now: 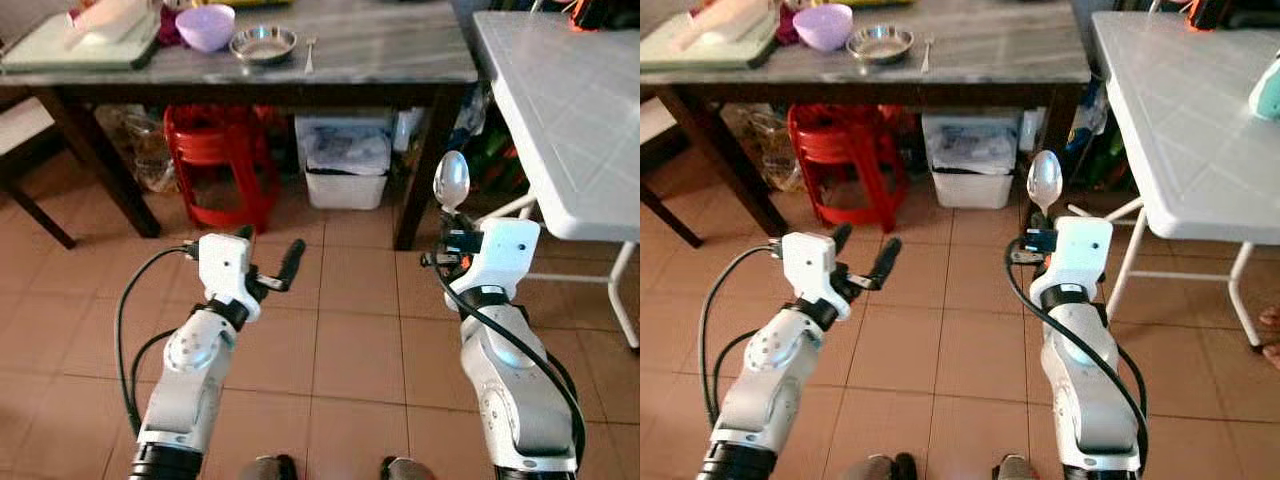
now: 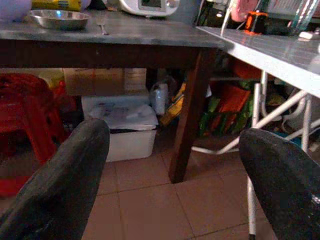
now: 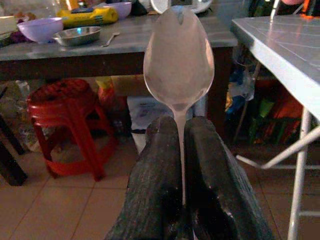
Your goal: Setting the table
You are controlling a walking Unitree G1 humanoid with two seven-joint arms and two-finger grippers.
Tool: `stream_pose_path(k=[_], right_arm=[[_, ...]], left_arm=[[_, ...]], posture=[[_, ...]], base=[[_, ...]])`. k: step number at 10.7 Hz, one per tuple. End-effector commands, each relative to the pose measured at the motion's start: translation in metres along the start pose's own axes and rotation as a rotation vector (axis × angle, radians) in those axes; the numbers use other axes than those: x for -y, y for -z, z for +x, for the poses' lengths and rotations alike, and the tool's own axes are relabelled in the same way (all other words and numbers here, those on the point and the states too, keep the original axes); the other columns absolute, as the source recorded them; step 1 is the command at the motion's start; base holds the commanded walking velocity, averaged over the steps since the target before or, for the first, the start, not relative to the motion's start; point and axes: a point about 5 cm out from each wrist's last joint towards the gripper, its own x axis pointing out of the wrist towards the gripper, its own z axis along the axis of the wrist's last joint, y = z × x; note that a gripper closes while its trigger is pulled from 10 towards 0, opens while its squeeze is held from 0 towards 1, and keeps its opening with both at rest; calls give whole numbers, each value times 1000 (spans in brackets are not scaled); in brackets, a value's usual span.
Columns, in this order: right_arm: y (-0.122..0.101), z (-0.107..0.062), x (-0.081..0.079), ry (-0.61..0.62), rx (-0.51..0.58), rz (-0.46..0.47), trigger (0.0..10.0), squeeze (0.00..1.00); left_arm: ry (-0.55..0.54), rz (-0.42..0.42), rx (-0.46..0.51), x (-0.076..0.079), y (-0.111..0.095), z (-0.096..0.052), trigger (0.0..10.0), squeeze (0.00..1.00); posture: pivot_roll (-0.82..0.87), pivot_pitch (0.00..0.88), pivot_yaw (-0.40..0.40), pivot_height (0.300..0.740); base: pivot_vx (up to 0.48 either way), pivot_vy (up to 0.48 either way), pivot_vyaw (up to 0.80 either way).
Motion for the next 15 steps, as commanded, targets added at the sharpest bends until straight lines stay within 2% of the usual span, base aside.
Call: stream_pose_path(k=[1,4,9,15], right_arm=[[-4,-2,2,12,27,6,10000,0],[-5,-1,1,3,28,-20,10000,0],[-3,-1,2,8,20,-27,10000,0],[-2,-2,3,15,15,-21,10000,0]], left_arm=[[27,5,13,3,-4,1,10000,0],[69,7,33,7,-7,2,10000,0],[93,2,29,11,-5,2,10000,0],[134,-1,25,18,-4,5,10000,0]], posture=[[-183,175,57,740],[-183,175,57,740],[-188,174,58,740],[-194,173,63,740]], base=[[0,0,0],[92,0,0],[376,0,465],[399,0,0]])
